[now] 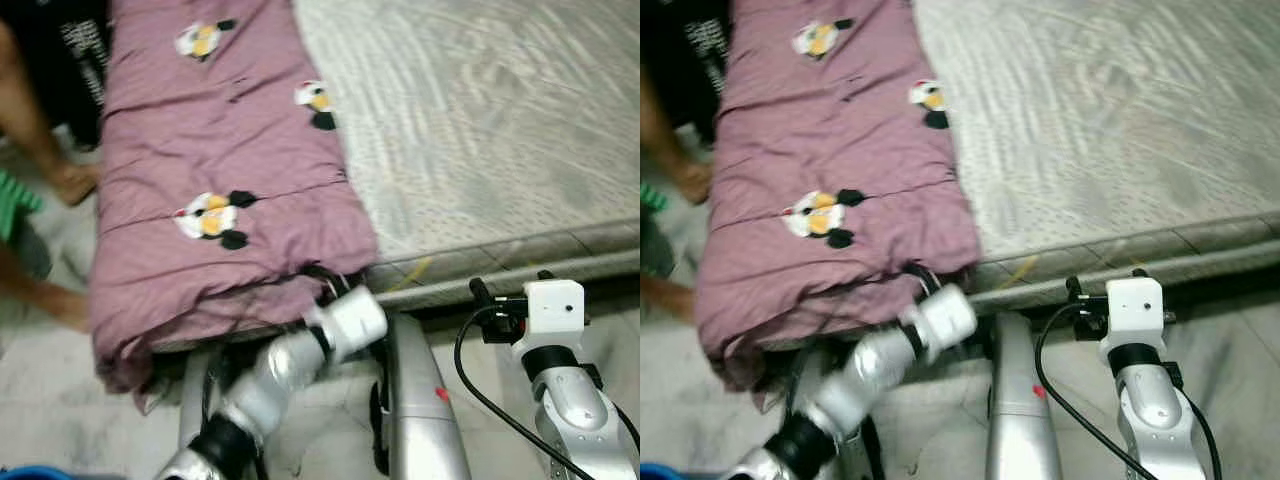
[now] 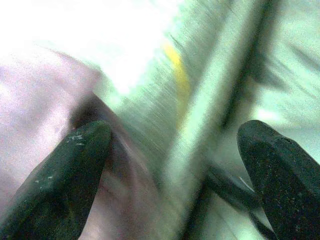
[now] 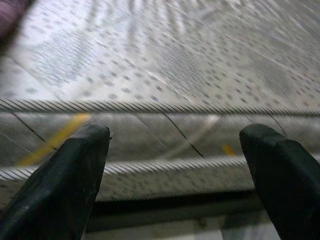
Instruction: Clean up the room
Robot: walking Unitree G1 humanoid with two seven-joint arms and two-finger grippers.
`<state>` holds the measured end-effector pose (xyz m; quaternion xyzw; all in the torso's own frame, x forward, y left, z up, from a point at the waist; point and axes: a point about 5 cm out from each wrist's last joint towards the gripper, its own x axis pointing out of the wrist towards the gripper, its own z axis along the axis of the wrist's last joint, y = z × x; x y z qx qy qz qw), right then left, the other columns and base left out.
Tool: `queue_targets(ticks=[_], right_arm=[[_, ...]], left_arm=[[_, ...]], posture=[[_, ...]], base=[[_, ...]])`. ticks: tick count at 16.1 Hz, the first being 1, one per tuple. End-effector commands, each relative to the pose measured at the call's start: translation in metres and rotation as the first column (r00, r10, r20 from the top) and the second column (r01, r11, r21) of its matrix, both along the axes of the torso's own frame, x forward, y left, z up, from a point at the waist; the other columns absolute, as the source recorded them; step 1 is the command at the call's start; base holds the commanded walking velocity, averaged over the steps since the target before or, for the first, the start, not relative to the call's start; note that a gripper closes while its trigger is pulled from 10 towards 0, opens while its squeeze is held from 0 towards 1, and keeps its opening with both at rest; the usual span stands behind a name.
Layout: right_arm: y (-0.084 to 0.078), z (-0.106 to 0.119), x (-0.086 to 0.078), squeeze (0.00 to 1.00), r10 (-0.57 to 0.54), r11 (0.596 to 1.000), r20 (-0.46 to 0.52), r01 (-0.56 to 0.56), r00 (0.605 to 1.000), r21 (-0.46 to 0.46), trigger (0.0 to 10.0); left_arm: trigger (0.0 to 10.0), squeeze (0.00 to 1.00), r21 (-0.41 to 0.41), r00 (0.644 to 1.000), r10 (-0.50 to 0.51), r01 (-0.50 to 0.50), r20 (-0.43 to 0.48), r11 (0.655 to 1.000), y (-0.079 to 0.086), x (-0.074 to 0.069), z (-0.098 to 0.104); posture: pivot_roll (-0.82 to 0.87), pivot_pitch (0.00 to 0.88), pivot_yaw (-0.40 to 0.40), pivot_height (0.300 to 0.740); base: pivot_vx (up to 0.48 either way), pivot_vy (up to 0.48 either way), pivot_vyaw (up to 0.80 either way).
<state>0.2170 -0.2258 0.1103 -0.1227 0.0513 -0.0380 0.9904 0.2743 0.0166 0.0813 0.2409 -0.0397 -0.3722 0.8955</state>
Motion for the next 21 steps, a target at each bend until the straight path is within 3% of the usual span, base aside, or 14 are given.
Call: queue_targets(ticks=[1,2,5,9,11,12,14,15,17,18,21], right_arm=[[-0.001,-0.005,-0.002,0.0,-0.012,1.0,-0.019,0.012,1.0,0.005,10.0],[-0.001,-0.005,-0.001,0.0,-0.014,1.0,-0.017,0.015,1.0,0.005,10.0],[0.0,-0.006,0.0,0.0,-0.018,1.0,-0.012,0.018,1.0,0.006,10.0],[0.001,-0.006,0.003,0.0,-0.019,1.0,-0.004,0.019,1.0,0.008,10.0],[0.001,-0.006,0.001,0.0,-0.025,1.0,-0.003,0.025,1.0,0.009,10.0],[0.001,-0.007,0.0,0.0,-0.026,1.0,-0.004,0.026,1.0,0.01,10.0],[0.001,-0.007,0.001,0.0,-0.027,1.0,-0.003,0.027,1.0,0.01,10.0],[0.002,-0.007,0.002,0.0,-0.026,1.0,-0.001,0.026,1.0,0.009,10.0],[0.0,-0.006,0.002,0.0,-0.026,1.0,0.002,0.026,1.0,0.006,10.0],[-0.001,-0.005,0.002,0.0,-0.028,1.0,0.003,0.028,1.0,0.002,10.0],[0.0,-0.005,0.004,0.0,-0.031,1.0,0.01,0.031,0.999,0.001,10.0]], left_arm=[[10.0,0.0,-0.059,0.997,0.046,-0.043,0.057,0.997,0.008,0.006,0.013],[10.0,0.0,-0.141,0.982,0.101,-0.079,0.162,0.987,0.016,0.017,0.04],[10.0,0.0,-0.248,0.961,0.161,-0.103,0.225,0.963,0.026,0.03,0.068],[10.0,0.0,-0.277,0.956,0.235,-0.182,0.173,0.944,0.035,0.042,0.069],[10.0,0.0,-0.267,0.917,0.398,-0.387,-0.014,0.883,0.06,0.059,0.047],[10.0,0.0,-0.221,0.875,0.459,-0.483,-0.151,0.847,0.072,0.066,0.028],[10.0,0.0,-0.087,0.79,0.507,-0.565,-0.345,0.82,0.086,0.069,-0.006],[10.0,0.0,-0.037,0.768,0.495,-0.555,-0.406,0.831,0.087,0.067,-0.018],[10.0,0.0,0.036,0.766,0.434,-0.476,-0.475,0.879,0.078,0.06,-0.034],[10.0,0.0,0.074,0.784,0.348,-0.363,-0.514,0.929,0.061,0.052,-0.042],[10.0,0.0,0.081,0.82,0.267,-0.263,-0.506,0.961,0.03,0.04,-0.048]], posture=[[-0.19,0.235,0.055,0.518],[-0.19,0.232,0.055,0.518],[-0.19,0.224,0.06,0.518],[-0.19,0.216,0.065,0.518],[-0.2,0.215,0.067,0.518],[-0.2,0.215,0.066,0.518],[-0.21,0.212,0.066,0.518],[-0.21,0.209,0.066,0.518],[-0.22,0.205,0.066,0.518],[-0.22,0.202,0.068,0.518],[-0.23,0.193,0.073,0.518]], base=[[0.0,0.0,0.0],[0.0,0.0,0.0],[0.0,0.0,0.0],[0.0,0.0,0.0],[0.0,0.0,0.0],[0.0,0.0,0.0],[0.0,0.0,0.0],[0.0,0.0,0.0],[0.0,0.0,0.0],[0.0,0.0,0.0],[0.0,0.0,0.0]])
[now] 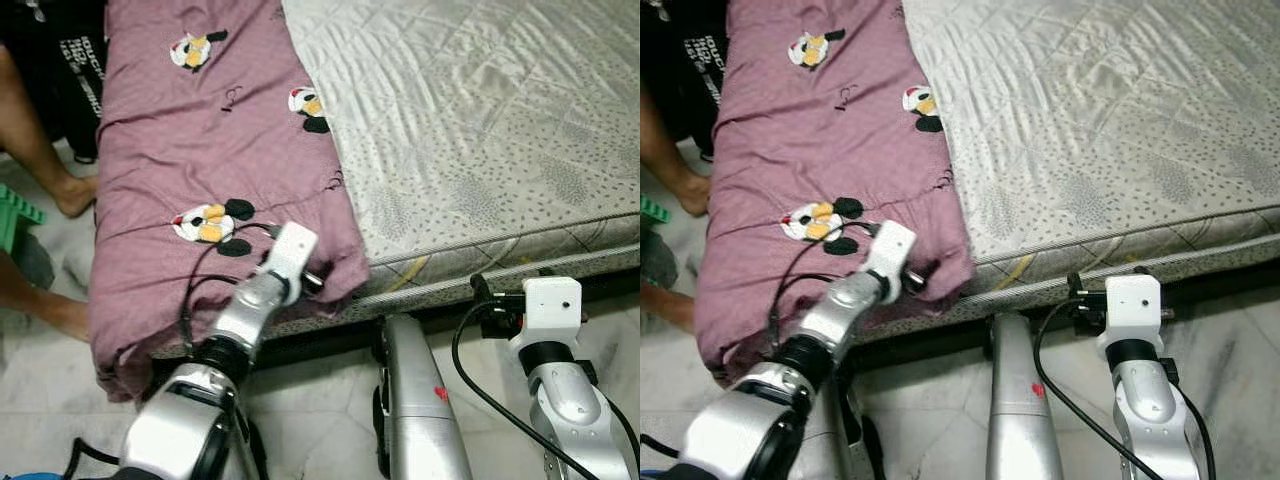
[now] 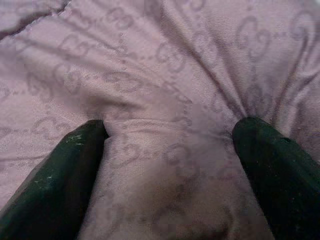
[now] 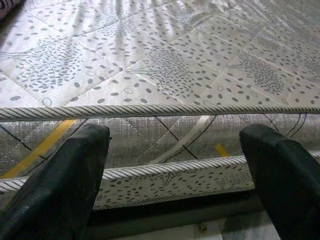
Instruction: Clean up the room
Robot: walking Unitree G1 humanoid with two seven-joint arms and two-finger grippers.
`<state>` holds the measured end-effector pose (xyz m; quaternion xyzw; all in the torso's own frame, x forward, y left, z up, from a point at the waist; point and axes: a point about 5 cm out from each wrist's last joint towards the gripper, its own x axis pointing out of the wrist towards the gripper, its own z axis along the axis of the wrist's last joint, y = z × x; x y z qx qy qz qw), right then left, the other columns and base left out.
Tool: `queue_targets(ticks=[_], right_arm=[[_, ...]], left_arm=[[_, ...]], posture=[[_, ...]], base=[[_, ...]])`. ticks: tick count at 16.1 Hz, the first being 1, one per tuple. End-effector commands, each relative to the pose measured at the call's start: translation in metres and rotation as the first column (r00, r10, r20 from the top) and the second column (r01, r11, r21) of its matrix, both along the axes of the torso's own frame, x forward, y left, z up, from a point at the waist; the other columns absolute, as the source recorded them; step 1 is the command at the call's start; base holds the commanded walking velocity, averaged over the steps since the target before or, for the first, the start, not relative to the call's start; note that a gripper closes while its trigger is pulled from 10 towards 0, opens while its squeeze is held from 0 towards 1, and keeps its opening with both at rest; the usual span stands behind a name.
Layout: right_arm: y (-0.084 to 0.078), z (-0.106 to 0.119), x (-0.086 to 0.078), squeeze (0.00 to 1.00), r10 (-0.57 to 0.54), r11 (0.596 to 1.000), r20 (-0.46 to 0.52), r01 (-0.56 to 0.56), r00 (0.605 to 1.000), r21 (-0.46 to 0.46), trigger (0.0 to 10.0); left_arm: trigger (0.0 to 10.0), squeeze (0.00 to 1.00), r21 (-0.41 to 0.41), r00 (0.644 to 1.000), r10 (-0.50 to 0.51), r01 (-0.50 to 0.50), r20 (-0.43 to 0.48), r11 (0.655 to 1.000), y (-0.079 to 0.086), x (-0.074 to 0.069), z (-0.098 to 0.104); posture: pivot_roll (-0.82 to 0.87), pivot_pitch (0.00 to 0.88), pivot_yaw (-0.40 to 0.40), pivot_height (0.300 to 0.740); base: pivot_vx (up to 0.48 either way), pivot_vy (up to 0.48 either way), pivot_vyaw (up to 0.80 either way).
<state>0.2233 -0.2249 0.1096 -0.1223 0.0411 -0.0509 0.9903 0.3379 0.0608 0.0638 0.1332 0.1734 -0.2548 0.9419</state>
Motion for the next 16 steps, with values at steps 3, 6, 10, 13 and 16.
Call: queue_targets(ticks=[3,6,10,13,16], right_arm=[[0.002,-0.004,0.0,0.0,0.0,1.0,-0.007,0.0,1.0,0.004,10.0],[0.004,-0.005,0.006,0.0,0.006,1.0,-0.002,-0.006,1.0,0.009,10.0],[0.011,-0.005,0.017,0.0,0.033,0.999,0.012,-0.033,0.999,0.024,10.0],[0.016,-0.004,0.027,0.0,0.047,0.998,0.028,-0.048,0.999,0.033,10.0],[0.02,-0.002,0.036,0.0,0.058,0.997,0.048,-0.061,0.997,0.05,10.0]], left_arm=[[10.0,0.0,-0.003,0.988,-0.117,0.118,-0.1,0.993,-0.031,-0.026,-0.026],[10.0,0.0,0.015,0.974,-0.225,0.225,-0.009,0.974,-0.048,-0.031,-0.015],[10.0,0.0,-0.05,0.896,-0.076,0.109,0.438,0.993,-0.026,-0.031,0.041],[10.0,0.0,-0.139,0.856,0.131,-0.07,0.501,0.988,0.015,-0.042,0.054],[10.0,0.0,-0.207,0.796,0.332,-0.262,0.507,0.943,0.062,-0.063,0.063]], posture=[[-0.21,0.185,0.073,0.518],[-0.19,0.179,0.071,0.518],[-0.14,0.161,0.059,0.518],[-0.09,0.15,0.051,0.518],[-0.04,0.148,0.038,0.518]], base=[[0.0,0.0,0.0],[0.0,0.0,0.0],[0.0,0.0,0.0],[0.0,0.0,0.0],[0.0,0.0,0.0]])
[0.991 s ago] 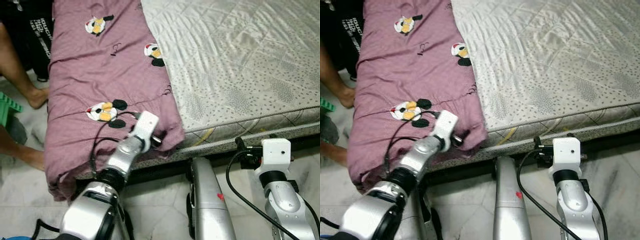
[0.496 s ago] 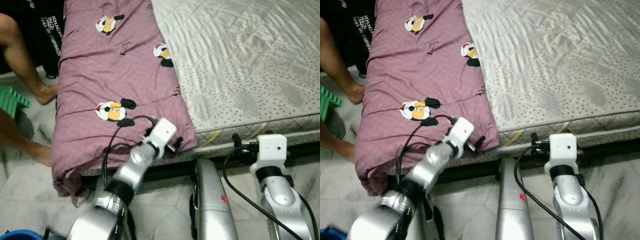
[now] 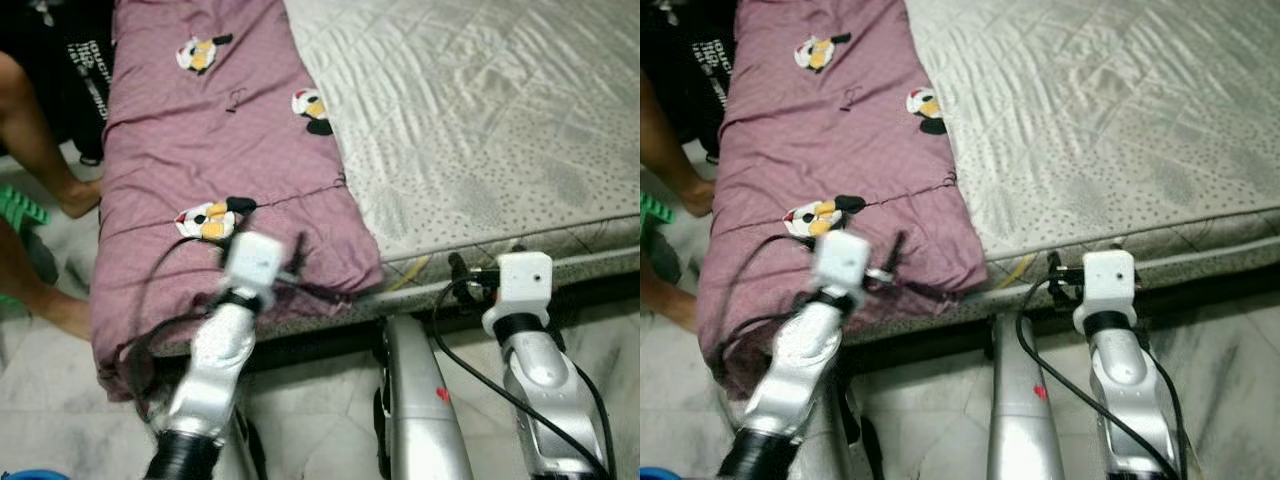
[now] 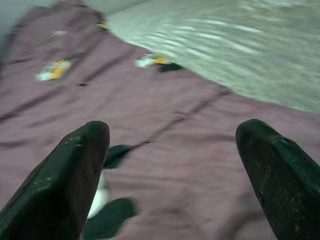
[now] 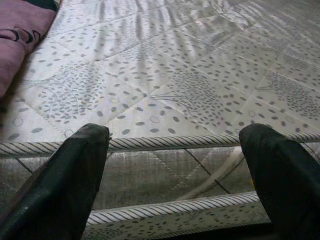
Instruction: Clean up the room
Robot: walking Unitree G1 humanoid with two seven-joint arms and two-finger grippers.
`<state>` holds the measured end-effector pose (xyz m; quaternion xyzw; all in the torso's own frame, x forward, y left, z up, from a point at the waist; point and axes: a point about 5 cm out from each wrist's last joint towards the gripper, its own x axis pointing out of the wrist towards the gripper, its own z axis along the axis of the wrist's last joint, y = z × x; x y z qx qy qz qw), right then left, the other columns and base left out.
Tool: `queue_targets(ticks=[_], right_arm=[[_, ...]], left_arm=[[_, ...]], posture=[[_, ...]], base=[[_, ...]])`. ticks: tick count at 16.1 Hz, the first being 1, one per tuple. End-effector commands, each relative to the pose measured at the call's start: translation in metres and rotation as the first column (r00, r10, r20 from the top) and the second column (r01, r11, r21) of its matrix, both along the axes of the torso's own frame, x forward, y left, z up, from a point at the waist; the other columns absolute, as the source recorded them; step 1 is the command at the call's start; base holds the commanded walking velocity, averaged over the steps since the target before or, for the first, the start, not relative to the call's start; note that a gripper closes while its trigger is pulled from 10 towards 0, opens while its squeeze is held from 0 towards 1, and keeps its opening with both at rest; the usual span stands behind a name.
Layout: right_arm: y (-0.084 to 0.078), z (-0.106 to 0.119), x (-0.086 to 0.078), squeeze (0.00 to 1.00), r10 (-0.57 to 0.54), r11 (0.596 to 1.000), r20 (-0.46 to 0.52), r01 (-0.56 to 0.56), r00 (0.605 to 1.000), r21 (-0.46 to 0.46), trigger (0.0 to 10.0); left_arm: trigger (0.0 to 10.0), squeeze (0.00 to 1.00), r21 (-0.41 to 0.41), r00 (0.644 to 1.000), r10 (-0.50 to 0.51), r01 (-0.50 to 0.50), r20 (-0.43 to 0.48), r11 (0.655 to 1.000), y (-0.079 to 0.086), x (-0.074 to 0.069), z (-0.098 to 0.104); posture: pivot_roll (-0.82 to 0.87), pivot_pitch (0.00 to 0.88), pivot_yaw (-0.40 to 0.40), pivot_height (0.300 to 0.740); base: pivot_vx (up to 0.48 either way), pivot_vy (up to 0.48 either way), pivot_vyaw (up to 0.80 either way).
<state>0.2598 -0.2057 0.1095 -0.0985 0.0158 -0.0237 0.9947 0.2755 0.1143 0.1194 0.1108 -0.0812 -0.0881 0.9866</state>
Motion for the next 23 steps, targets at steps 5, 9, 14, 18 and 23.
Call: queue_targets(ticks=[5,9,14,18,23], right_arm=[[0.011,-0.005,0.008,0.0,0.01,0.998,0.004,-0.01,1.0,0.058,10.0],[0.023,-0.004,0.011,0.0,0.041,0.988,0.035,-0.046,0.999,0.146,10.0],[0.039,-0.007,0.024,0.0,0.059,0.969,0.064,-0.073,0.996,0.235,10.0],[0.039,-0.003,0.033,0.0,0.05,0.969,0.095,-0.071,0.994,0.235,10.0],[0.038,-0.004,0.039,0.0,0.052,0.974,0.108,-0.074,0.993,0.216,10.0]], left_arm=[[10.0,0.0,0.009,0.963,0.262,-0.263,0.057,0.965,0.058,-0.046,0.01],[10.0,0.0,0.017,0.965,0.264,-0.264,0.009,0.964,0.062,-0.056,0.002],[10.0,0.0,0.042,0.972,0.234,-0.233,-0.001,0.971,0.059,-0.038,-0.006],[10.0,0.0,0.033,0.979,0.204,-0.203,0.0,0.979,0.053,-0.026,-0.007],[10.0,0.0,0.004,0.982,0.184,-0.184,-0.037,0.983,0.05,-0.021,-0.017]], posture=[[0.01,0.138,0.024,0.518],[0.03,0.074,0.031,0.518],[0.02,0.0,0.07,0.562],[0.01,0.0,0.083,0.601],[0.0,0.0,0.083,0.66]], base=[[0.0,0.0,0.0],[0.0,0.0,0.0],[0.0,0.0,0.0],[0.0,0.0,0.0],[0.0,0.0,0.0]])
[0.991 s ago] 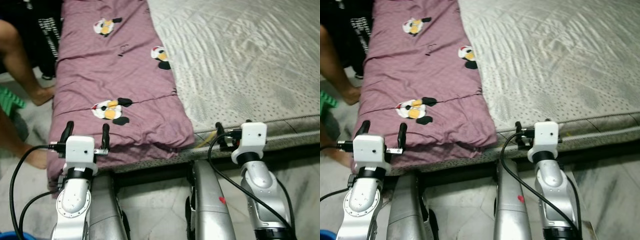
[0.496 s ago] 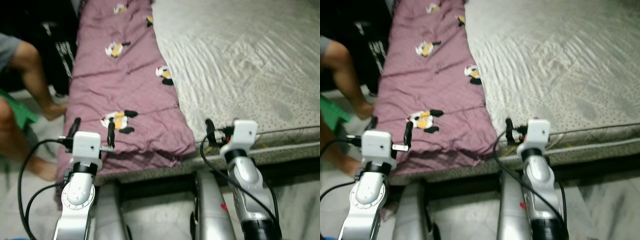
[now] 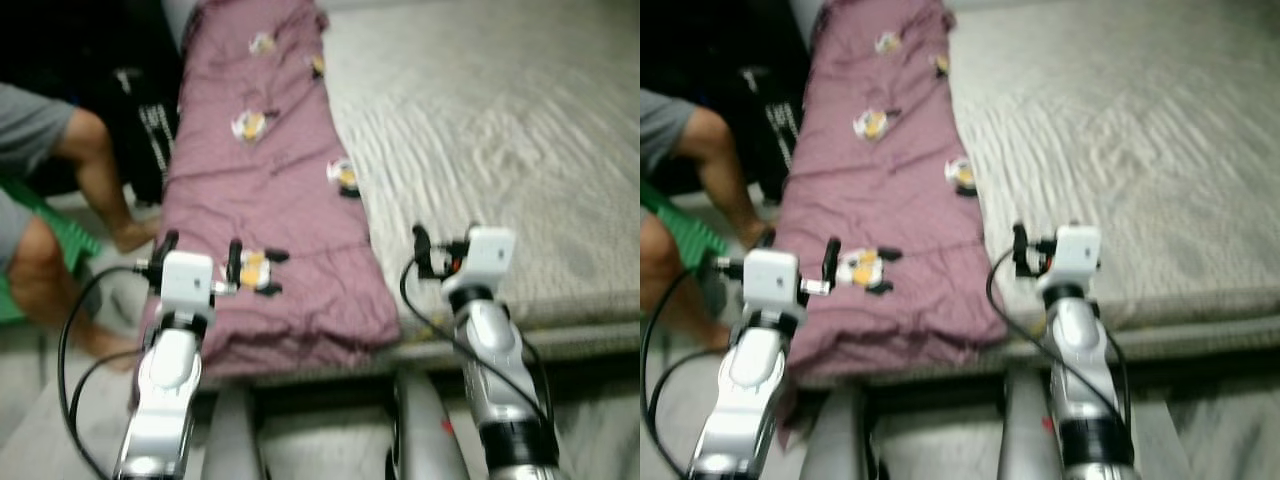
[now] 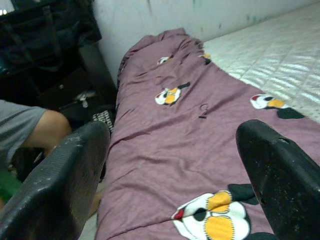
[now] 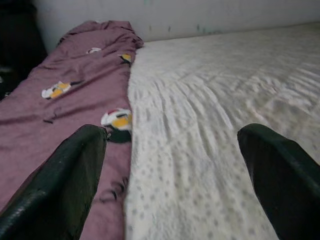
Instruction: Clean up the room
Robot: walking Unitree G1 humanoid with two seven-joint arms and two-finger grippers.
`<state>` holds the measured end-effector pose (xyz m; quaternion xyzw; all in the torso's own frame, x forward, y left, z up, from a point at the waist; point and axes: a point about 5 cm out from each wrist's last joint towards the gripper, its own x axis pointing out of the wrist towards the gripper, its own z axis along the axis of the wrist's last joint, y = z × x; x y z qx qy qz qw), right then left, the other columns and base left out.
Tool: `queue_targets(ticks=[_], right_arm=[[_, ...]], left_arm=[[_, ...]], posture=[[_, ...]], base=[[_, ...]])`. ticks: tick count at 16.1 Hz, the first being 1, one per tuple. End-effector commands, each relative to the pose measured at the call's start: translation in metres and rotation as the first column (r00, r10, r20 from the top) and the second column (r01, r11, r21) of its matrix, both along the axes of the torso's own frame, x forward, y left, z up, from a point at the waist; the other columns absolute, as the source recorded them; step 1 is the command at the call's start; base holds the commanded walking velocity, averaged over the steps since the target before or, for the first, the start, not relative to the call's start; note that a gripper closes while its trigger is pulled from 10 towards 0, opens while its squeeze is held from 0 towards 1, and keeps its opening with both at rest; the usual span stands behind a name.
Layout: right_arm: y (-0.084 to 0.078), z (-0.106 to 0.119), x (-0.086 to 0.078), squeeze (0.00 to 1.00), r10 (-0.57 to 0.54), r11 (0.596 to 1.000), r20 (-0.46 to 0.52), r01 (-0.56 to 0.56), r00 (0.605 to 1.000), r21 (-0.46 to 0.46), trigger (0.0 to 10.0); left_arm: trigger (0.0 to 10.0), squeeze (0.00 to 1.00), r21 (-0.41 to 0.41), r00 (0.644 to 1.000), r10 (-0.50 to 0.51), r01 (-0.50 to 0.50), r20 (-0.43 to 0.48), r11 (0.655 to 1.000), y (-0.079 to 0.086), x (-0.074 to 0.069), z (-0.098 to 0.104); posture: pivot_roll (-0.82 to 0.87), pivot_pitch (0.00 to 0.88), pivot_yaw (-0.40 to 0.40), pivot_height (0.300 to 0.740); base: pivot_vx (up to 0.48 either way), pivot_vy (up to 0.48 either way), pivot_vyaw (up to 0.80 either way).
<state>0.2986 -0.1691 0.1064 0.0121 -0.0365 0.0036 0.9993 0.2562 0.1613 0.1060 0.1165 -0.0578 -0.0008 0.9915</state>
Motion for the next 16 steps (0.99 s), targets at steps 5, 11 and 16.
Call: queue_targets(ticks=[5,11,16], right_arm=[[-0.004,-0.003,-0.001,0.0,-0.01,1.0,-0.001,0.01,1.0,-0.018,10.0],[-0.004,0.001,0.0,0.0,-0.008,0.999,0.017,0.009,1.0,-0.031,10.0],[-0.006,-0.003,-0.005,0.0,-0.013,0.999,0.004,0.014,1.0,-0.042,10.0]], left_arm=[[10.0,0.0,0.002,0.999,0.0,0.0,-0.038,1.0,-0.006,0.003,-0.007],[10.0,0.0,0.039,0.999,0.009,-0.007,-0.034,0.999,-0.011,0.013,-0.002],[10.0,0.0,0.034,0.999,0.0,0.002,-0.033,0.999,-0.014,0.012,0.0]], posture=[[-0.01,0.0,0.075,0.709],[-0.02,0.0,0.084,0.74],[-0.02,0.0,0.079,0.74]], base=[[0.0,0.0,0.0],[0.0,0.0,0.0],[0.0,0.0,0.0]])
